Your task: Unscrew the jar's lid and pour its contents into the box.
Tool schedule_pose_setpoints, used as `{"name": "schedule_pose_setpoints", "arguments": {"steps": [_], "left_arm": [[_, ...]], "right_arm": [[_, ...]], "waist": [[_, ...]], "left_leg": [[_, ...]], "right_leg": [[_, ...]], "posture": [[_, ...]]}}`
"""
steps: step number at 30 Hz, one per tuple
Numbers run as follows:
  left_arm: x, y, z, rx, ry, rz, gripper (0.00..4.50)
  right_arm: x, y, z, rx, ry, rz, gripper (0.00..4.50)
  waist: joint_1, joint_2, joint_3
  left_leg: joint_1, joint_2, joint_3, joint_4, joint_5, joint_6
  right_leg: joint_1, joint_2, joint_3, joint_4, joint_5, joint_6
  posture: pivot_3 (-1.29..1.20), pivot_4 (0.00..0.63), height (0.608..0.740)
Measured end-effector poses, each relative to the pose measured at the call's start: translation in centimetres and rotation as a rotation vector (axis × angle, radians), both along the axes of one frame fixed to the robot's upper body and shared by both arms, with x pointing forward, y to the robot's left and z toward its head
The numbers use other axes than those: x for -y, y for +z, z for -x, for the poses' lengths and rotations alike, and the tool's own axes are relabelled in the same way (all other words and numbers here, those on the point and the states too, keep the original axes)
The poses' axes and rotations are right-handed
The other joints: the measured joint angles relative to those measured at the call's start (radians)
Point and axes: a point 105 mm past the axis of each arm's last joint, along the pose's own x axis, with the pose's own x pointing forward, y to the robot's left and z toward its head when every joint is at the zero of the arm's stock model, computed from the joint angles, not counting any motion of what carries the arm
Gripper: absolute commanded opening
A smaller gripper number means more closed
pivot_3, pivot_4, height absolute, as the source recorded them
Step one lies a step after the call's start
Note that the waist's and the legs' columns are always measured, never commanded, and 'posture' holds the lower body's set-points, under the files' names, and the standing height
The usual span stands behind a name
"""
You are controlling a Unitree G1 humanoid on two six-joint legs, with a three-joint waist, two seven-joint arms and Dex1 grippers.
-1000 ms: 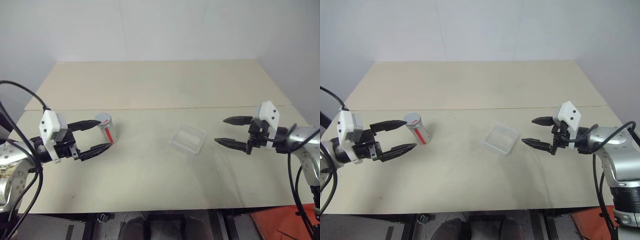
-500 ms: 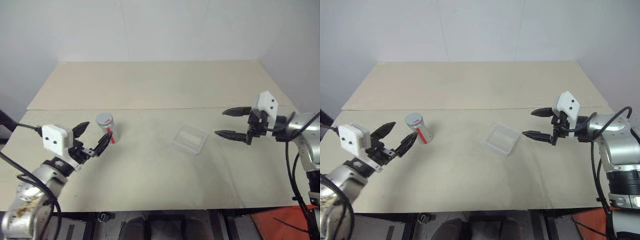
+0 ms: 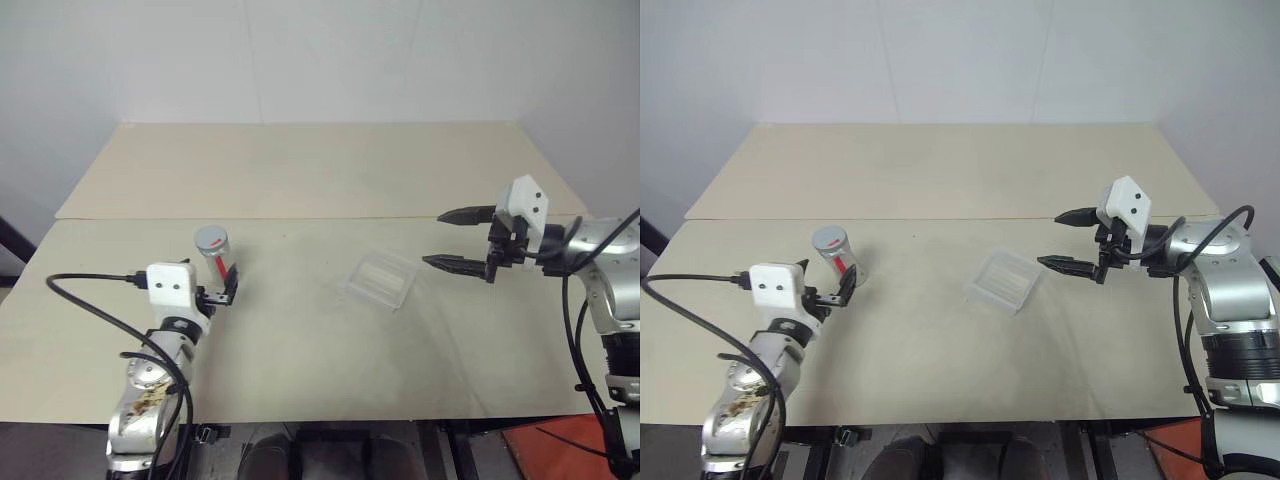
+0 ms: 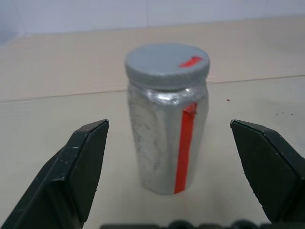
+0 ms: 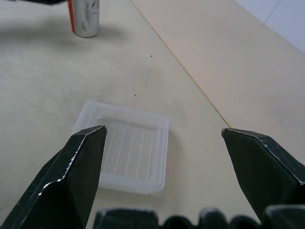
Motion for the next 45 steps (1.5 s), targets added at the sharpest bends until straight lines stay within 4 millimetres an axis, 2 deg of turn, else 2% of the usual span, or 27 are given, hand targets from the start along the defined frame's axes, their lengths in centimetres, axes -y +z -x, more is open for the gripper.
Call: {"name": "schedule_pose_setpoints", "arguments": {"steps": [11,23,45], "left_arm": [[1.2,-0.9,-1.5,0.024,0.090,0.001,4.44],[1.9,-0.4,-3.6,0.088,0.217,0.008,4.44],[2.1,-0.5,-5.0,0.096,0.271,0.034,4.44]], "right_arm": [[0.4,0.6,0.7,0.031,-0.003,0.011,4.50],[0.7,1.0,0.9,0.039,-0.008,0.021,4.50],[0.9,1.7,1.4,0.060,-0.001,0.006,4.50]], "waist": [[0.001,0.000,0.000],[0.001,0.000,0.000],[0.002,0.000,0.000]], "left_leg": [[0.000,0.000,-0.001,0.000,0.000,0.000],[0.000,0.000,-0.002,0.000,0.000,0.001],[-0.002,0.000,-0.003,0.000,0.000,0.001]], "right_leg": [[0.001,-0.001,-0.001,0.000,0.000,0.000],[0.002,-0.001,-0.003,-0.002,0.001,0.000],[0.002,-0.001,-0.005,-0.002,0.001,0.000]], "posture": [[0.00,0.150,0.740],[0.00,0.150,0.740],[0.00,0.150,0.740]]}}
